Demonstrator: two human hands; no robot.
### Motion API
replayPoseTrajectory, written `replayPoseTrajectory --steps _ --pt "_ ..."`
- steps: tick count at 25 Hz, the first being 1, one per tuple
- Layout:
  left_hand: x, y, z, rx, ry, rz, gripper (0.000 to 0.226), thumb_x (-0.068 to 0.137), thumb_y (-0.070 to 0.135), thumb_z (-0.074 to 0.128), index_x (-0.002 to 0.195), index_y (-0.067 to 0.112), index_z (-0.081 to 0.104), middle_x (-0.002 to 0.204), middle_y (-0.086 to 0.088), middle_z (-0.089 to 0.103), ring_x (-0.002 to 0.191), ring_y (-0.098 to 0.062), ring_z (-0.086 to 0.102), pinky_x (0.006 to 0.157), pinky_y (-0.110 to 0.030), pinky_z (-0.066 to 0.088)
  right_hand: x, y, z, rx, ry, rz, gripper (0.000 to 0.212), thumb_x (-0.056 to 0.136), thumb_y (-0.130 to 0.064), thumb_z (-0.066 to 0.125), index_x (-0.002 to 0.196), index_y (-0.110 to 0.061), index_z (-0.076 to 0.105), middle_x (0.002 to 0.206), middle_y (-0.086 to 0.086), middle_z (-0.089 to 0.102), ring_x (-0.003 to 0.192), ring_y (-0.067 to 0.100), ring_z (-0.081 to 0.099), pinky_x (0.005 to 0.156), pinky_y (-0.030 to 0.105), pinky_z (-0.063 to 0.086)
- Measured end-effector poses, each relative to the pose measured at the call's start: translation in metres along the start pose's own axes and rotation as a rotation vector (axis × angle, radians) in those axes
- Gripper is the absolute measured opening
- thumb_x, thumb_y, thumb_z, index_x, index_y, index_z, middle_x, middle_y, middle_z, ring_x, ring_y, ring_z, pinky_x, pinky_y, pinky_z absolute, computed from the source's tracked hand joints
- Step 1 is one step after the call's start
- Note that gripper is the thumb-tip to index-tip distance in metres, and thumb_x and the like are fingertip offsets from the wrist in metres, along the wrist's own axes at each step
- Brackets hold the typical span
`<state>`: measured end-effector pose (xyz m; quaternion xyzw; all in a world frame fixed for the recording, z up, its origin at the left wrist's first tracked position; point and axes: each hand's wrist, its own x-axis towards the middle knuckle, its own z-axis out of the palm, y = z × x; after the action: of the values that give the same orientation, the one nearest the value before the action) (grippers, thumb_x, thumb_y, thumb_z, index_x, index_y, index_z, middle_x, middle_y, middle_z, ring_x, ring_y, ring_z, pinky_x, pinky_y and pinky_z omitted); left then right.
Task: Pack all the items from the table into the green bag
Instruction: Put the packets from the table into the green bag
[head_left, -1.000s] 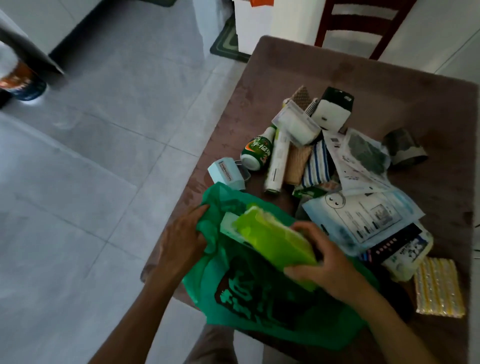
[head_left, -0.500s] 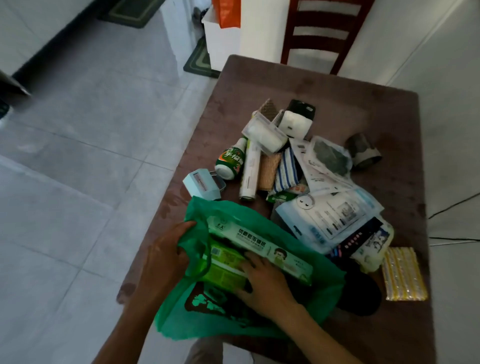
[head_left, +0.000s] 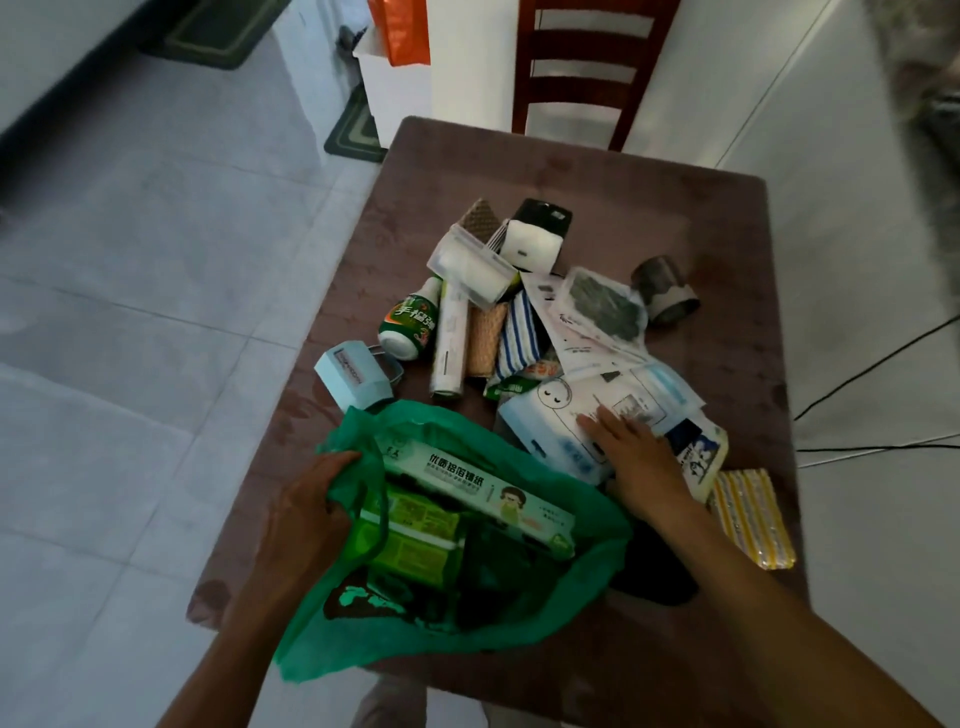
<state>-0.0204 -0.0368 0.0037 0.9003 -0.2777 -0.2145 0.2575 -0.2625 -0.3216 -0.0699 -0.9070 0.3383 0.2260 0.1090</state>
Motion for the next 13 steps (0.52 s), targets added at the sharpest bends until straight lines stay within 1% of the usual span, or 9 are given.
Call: replayPoseTrajectory --steps 2,4,5,7,9,10,11,12,13 --pt "-0.003 -0.001 0.000 -0.005 0.008 0.009 0.059 0.073 -0.015 0.054 0.122 0.015 0.062 0.124 -0.013 0.063 0.084 -0.026 0.065 0.076 -0.036 0.054 0.003 0.005 0.002 0.052 0.159 -0.011 0.069 0.084 -0.017 0.064 0.146 -0.031 0.037 0.156 -0.002 0.033 0.133 0.034 0.040 0.102 0.044 0.040" --pt "-0.004 -0.001 -0.002 -0.017 0.010 0.027 0.058 0.071 -0.016 0.055 0.121 0.014 0.063 0.121 -0.012 0.064 0.084 -0.024 0.063 0.077 -0.035 0.053 0.005 0.012 0.004 0.153 0.242 -0.028 0.053 0.086 -0.016 0.063 0.136 -0.029 0.054 0.147 -0.001 0.048 0.126 0.034 0.048 0.101 0.044 0.042" --pt "-0.004 -0.003 -0.002 -0.022 0.014 0.026 0.058 0.071 -0.015 0.056 0.120 0.015 0.063 0.121 -0.012 0.065 0.087 -0.024 0.064 0.079 -0.036 0.054 0.008 0.016 0.003 0.216 0.209 -0.038 0.047 0.088 -0.018 0.063 0.134 -0.029 0.057 0.146 -0.001 0.049 0.127 0.034 0.048 0.104 0.043 0.040" --pt "-0.004 -0.007 -0.005 -0.021 0.029 0.008 0.058 0.072 -0.013 0.056 0.121 0.017 0.063 0.120 -0.011 0.065 0.092 -0.027 0.066 0.083 -0.041 0.055 0.013 0.022 -0.002 0.283 0.050 -0.095 0.042 0.091 -0.024 0.062 0.132 -0.032 0.058 0.147 -0.005 0.046 0.133 0.031 0.043 0.109 0.039 0.035" --pt "-0.004 -0.012 -0.006 -0.009 0.031 0.009 0.057 0.073 -0.010 0.057 0.121 0.020 0.062 0.119 -0.011 0.067 0.091 -0.027 0.066 0.081 -0.043 0.056 0.016 0.025 -0.005 0.399 -0.033 -0.124 0.035 0.092 -0.026 0.062 0.127 -0.030 0.063 0.145 -0.002 0.048 0.134 0.026 0.045 0.110 0.038 0.036" --pt "-0.004 -0.013 -0.006 -0.007 0.027 0.011 0.056 0.073 -0.009 0.057 0.121 0.021 0.062 0.118 -0.010 0.067 0.091 -0.026 0.066 0.082 -0.042 0.056 0.015 0.026 -0.010 0.504 -0.023 -0.102 0.030 0.093 -0.026 0.061 0.123 -0.026 0.067 0.141 -0.001 0.053 0.130 0.024 0.049 0.107 0.036 0.039" --pt "-0.003 -0.013 -0.005 -0.012 0.031 0.013 0.055 0.074 -0.008 0.057 0.121 0.021 0.062 0.118 -0.010 0.066 0.094 -0.026 0.066 0.084 -0.040 0.054 0.011 0.025 -0.019 0.603 0.013 -0.065 0.026 0.094 -0.025 0.061 0.117 -0.020 0.070 0.133 0.001 0.060 0.122 0.022 0.056 0.101 0.032 0.042" --pt "-0.003 -0.011 -0.007 -0.014 0.035 0.008 0.053 0.074 -0.005 0.057 0.120 0.021 0.063 0.119 -0.008 0.066 0.096 -0.026 0.065 0.086 -0.038 0.053 0.006 0.021 -0.029 0.682 0.104 -0.035 0.022 0.095 -0.024 0.059 0.108 -0.014 0.073 0.120 0.003 0.068 0.111 0.021 0.062 0.090 0.028 0.045" --pt "-0.001 -0.009 -0.007 -0.025 0.044 0.012 0.052 0.073 -0.001 0.055 0.119 0.023 0.063 0.119 -0.007 0.066 0.098 -0.026 0.065 0.086 -0.038 0.053 -0.003 0.015 -0.044 0.762 0.261 -0.003 0.019 0.096 -0.023 0.057 0.098 -0.012 0.072 0.104 0.001 0.072 0.096 0.016 0.065 0.077 0.025 0.045"
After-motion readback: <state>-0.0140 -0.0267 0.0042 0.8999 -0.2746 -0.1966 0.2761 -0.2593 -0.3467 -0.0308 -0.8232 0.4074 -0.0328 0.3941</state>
